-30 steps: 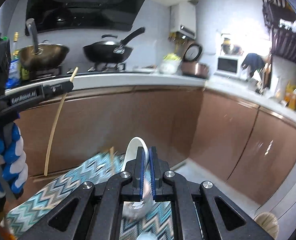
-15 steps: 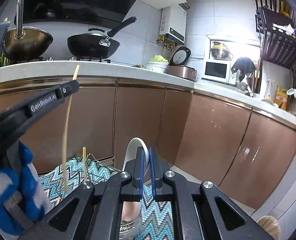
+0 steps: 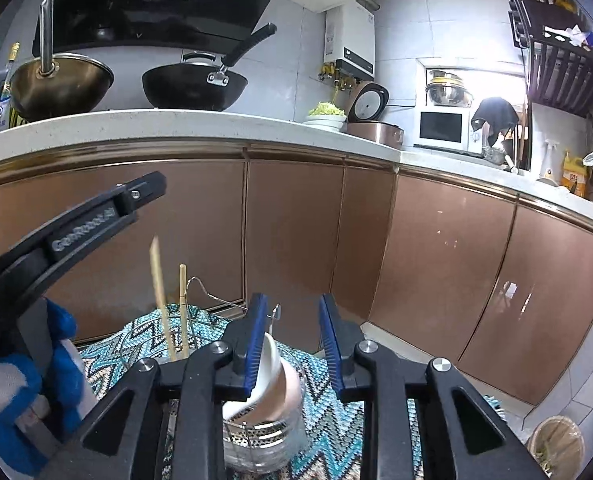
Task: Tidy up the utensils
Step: 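Lift the chopstick and white spoon and carry them over the wire basket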
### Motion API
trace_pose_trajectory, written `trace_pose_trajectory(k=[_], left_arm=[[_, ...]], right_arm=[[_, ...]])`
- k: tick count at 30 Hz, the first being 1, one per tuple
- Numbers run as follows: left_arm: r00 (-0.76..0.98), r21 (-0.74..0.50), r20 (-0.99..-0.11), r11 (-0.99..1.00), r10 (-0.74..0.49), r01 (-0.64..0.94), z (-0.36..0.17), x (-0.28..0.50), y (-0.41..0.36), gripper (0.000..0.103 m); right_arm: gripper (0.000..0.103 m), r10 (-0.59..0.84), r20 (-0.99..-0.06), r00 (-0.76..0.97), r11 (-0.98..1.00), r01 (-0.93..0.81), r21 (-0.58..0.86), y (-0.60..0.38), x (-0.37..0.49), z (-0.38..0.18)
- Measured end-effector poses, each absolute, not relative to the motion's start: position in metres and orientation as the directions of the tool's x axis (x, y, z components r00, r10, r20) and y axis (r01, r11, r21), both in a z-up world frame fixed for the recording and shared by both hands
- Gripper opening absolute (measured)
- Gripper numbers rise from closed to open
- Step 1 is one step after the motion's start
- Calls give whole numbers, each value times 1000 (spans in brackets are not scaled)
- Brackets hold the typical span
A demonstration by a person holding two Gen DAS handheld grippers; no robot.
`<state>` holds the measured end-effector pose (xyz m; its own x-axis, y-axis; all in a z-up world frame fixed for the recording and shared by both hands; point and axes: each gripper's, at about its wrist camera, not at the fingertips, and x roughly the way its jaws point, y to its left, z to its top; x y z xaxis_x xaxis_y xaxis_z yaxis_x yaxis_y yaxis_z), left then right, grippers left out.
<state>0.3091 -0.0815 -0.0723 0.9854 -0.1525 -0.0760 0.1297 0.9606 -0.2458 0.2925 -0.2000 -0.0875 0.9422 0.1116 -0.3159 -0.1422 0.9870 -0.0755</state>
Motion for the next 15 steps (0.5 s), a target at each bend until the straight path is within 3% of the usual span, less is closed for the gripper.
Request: trace_pose_trajectory(k=[5, 15], left_arm=[[983, -199, -94, 971, -156, 135, -52, 285, -62, 38], [962, -48, -242, 992, -127, 119, -32, 234, -4, 39]], right_arm=[[27, 111, -310, 944, 989, -136, -61, -213, 270, -68], [27, 96, -344, 934, 991, -122, -56, -237, 203, -41]])
